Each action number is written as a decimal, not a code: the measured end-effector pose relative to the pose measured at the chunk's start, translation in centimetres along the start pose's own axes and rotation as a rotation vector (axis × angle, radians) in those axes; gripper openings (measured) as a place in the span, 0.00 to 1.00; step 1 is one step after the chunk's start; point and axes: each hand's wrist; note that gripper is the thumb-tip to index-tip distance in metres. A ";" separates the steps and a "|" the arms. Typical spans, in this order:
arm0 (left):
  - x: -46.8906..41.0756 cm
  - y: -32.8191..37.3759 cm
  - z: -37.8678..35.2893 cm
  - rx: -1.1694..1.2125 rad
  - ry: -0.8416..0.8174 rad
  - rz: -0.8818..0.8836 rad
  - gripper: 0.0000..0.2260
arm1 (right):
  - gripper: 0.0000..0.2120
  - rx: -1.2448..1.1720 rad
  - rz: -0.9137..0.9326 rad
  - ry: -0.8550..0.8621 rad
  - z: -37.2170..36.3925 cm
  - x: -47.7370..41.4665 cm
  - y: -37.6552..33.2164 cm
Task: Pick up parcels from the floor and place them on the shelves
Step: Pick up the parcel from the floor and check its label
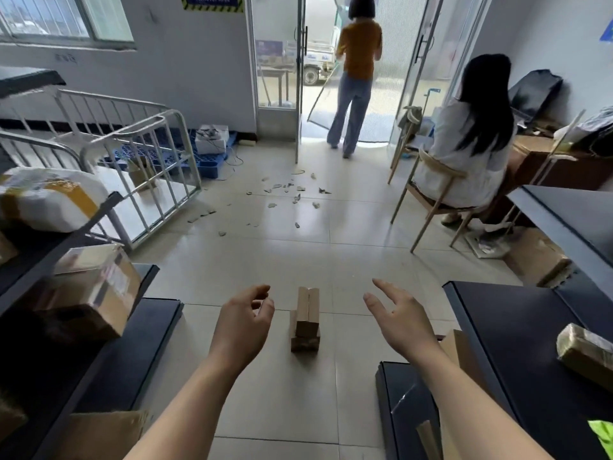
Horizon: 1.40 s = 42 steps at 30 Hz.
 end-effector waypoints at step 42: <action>-42.5 -26.7 -31.6 -0.039 -0.161 0.239 0.16 | 0.21 -0.121 -0.336 -0.134 -28.4 -44.1 25.0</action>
Point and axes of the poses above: each hand's wrist, its own x-axis away from the middle knuckle, its own z-axis out of the back of the hand, y = z × x, and after that the axes turned 2 degrees about -z, right-handed
